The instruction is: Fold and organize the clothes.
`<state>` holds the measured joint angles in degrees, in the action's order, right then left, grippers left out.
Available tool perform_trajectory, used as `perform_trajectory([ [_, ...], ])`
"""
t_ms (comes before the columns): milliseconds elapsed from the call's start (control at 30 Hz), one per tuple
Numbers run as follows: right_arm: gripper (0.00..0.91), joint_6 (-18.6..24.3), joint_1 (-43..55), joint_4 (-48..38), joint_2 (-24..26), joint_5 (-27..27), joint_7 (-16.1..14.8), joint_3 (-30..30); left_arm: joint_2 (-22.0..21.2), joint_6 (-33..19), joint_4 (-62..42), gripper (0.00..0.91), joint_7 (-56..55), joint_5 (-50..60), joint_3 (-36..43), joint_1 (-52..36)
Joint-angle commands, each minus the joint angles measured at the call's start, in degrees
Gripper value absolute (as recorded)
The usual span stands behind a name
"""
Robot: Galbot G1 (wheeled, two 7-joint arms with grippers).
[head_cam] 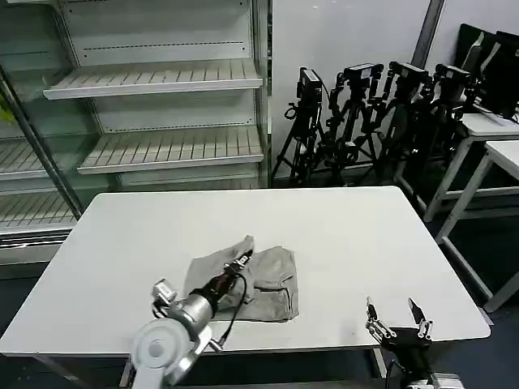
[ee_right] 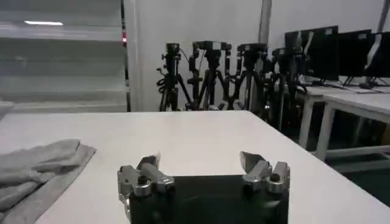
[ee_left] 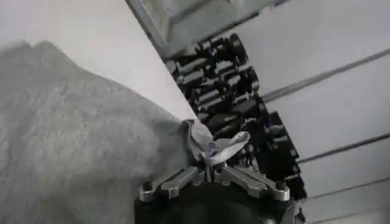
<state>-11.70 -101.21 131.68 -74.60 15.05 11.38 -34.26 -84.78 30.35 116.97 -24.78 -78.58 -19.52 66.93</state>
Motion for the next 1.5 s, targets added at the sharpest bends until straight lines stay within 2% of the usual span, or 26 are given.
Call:
perform_trajectory([
  [33,0.907,-0.18,1.12,-0.8,-0.15,-0.01,0.08,0.27,-3.0,0.07,-3.19,0.907,1.06,5.86,6.25,-2.17],
  [233,0.907,-0.27,1.92,-1.32,-0.04,0.04,0.09,0.42,-1.64,-0.2,-1.1,0.907,2.65,7.98,5.96,-2.82],
  [367,0.907,-0.35,2.31,-1.48,0.07,0.17,0.1,0.56,1.02,0.68,2.62,0.907,3.78,9.24,5.54,-1.4],
  [533,0.907,-0.35,3.07,-2.08,0.37,0.25,0.12,1.02,5.14,2.6,8.68,0.907,4.95,10.7,0.73,2.0],
  [767,0.907,-0.45,4.27,-2.85,0.96,0.25,0.08,2.5,14.65,2.79,10.45,0.907,7.51,12.55,-9.24,6.77],
  [900,0.907,-0.45,4.88,-3.38,1.51,0.23,0.04,3.21,22.09,2.87,10.08,0.907,9.52,9.43,-14.23,10.48],
  [1000,0.907,-0.45,5.17,-3.57,1.69,0.24,0.02,3.53,25.13,2.94,8.3,0.907,9.91,6.64,-16.43,11.94],
  [1167,0.907,-0.44,5.14,-3.71,1.9,0.22,-0.06,3.47,26.52,3.01,3.66,0.907,10.67,4.25,-16.82,12.43],
  [1500,0.907,-0.57,3.92,-2.53,1.94,0.17,-0.11,2.29,23.24,3.08,-2.6,0.907,13.19,2.66,-12.37,9.55],
])
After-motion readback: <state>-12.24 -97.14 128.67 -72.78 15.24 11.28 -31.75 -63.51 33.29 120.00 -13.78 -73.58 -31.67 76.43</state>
